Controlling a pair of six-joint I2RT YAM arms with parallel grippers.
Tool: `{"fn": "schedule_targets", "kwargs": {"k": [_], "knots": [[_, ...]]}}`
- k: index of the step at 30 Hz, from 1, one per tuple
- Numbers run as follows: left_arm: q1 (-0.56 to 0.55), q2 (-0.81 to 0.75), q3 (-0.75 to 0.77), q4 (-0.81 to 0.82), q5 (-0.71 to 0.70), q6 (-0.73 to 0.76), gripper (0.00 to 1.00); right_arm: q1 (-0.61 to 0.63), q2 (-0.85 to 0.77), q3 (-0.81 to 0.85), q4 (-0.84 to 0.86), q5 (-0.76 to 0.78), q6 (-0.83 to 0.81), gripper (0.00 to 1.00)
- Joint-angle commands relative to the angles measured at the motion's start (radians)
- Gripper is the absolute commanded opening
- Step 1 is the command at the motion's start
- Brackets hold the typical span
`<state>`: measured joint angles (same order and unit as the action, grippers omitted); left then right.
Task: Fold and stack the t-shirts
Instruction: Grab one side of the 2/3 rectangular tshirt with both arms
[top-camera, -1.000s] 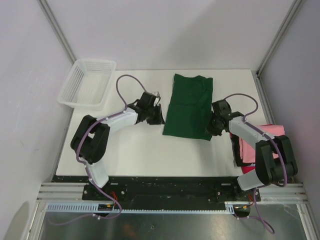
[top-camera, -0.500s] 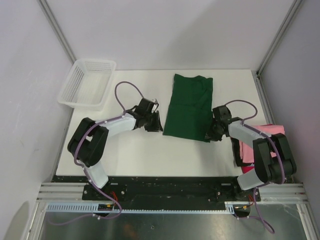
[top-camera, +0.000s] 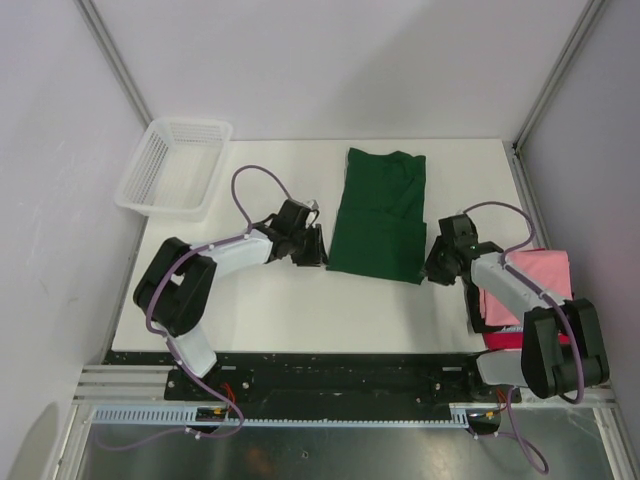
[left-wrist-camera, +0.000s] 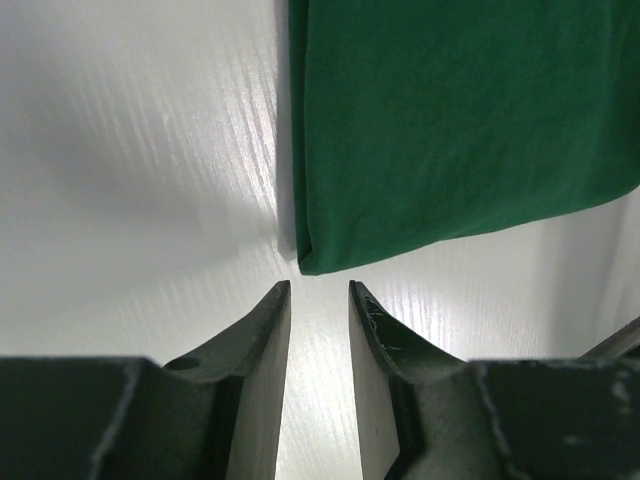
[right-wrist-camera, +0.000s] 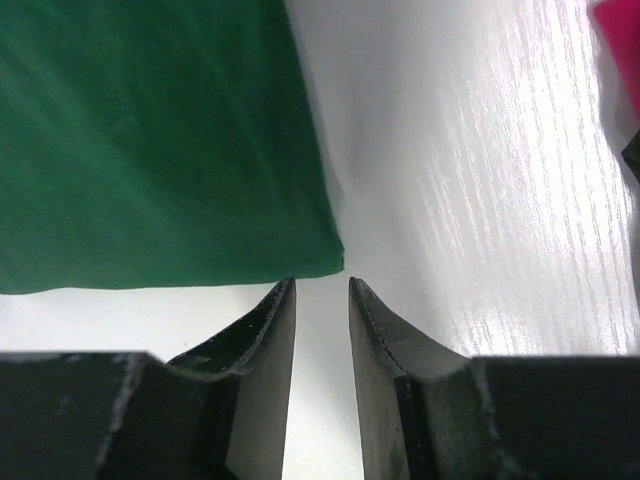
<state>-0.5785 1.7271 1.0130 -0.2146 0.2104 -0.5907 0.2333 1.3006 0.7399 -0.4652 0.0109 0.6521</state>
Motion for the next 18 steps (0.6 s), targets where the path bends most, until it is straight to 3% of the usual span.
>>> {"fn": "schedule_targets", "kwargs": {"k": [1,10,18], "knots": [[-0.009,-0.026,-0.005,0.029,0.014,-0.014,0.35,-0.003,0.046,-0.024,0.023,0.005,0.009,0.32],[-0.009,-0.03,-0.018,0.032,0.011,-0.009,0.35,0.004,0.111,-0.046,0.091,0.001,0.029,0.32],[-0.01,-0.034,-0.025,0.032,0.008,-0.005,0.35,0.014,0.025,-0.05,0.065,0.006,0.045,0.33]]}}
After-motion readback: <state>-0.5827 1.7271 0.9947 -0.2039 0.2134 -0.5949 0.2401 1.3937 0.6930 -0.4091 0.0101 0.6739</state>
